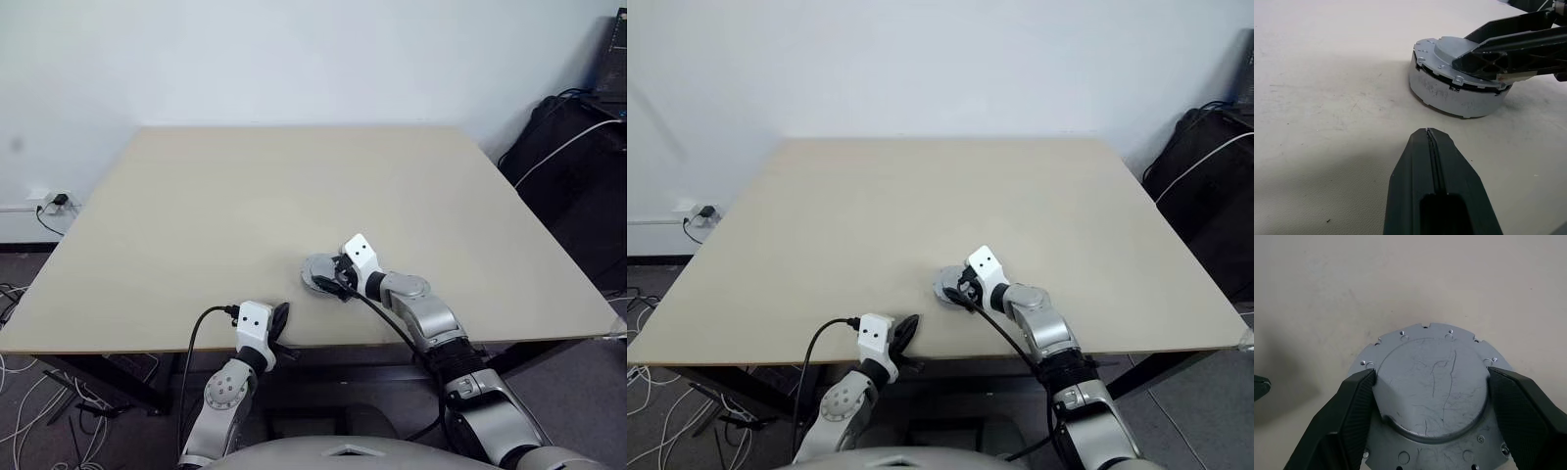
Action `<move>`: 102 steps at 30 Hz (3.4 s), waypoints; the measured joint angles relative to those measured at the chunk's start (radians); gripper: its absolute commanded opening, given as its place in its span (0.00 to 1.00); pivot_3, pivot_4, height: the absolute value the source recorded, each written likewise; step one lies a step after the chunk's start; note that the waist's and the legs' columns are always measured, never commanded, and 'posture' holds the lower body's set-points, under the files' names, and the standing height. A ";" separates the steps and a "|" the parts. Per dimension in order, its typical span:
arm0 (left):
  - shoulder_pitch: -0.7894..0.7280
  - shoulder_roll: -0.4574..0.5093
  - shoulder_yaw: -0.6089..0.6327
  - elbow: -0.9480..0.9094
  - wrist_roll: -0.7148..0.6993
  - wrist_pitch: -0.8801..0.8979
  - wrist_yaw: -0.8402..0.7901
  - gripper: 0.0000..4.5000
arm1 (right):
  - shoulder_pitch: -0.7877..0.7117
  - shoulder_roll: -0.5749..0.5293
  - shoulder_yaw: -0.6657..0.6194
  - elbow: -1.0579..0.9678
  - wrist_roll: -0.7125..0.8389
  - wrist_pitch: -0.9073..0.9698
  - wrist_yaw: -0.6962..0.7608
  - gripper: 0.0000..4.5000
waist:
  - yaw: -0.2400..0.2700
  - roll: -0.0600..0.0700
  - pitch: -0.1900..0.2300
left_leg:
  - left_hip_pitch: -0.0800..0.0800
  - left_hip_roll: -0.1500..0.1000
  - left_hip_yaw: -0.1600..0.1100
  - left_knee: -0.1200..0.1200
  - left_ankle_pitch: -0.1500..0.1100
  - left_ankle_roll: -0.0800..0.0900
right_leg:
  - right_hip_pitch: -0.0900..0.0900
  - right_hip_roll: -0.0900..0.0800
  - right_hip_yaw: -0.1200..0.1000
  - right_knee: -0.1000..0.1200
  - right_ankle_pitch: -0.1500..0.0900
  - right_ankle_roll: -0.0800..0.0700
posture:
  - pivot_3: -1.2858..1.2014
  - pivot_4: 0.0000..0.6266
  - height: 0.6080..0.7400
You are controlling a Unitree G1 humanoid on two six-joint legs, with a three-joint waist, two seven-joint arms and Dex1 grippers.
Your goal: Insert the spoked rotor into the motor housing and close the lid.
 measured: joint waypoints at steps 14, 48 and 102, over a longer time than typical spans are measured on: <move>-0.007 0.000 0.011 0.010 -0.001 -0.017 -0.003 0.00 | -0.019 -0.016 0.064 -0.037 -0.075 0.029 -0.012 0.73 | -0.001 0.001 -0.001 | 0.002 0.000 0.000 0.000 0.000 0.000 | 0.002 0.000 0.000 0.000 -0.001 0.001 | 0.52 0.00 1.00; -0.002 0.001 0.009 0.017 0.001 -0.018 -0.005 0.00 | -0.027 -0.026 0.078 -0.017 -0.076 0.007 -0.019 0.73 | -0.001 0.003 -0.003 | 0.003 0.000 0.000 0.000 0.000 0.000 | 0.003 0.000 0.001 0.000 -0.002 0.003 | 0.52 0.00 1.00; -0.562 -0.054 0.319 0.182 -0.080 0.310 0.265 0.00 | -0.031 -0.004 0.076 -0.027 -0.068 0.086 -0.068 0.73 | -0.001 -0.003 -0.002 | 0.008 -0.001 -0.001 -0.001 0.000 0.000 | 0.010 0.000 -0.001 -0.002 -0.002 0.004 | 0.52 0.00 1.00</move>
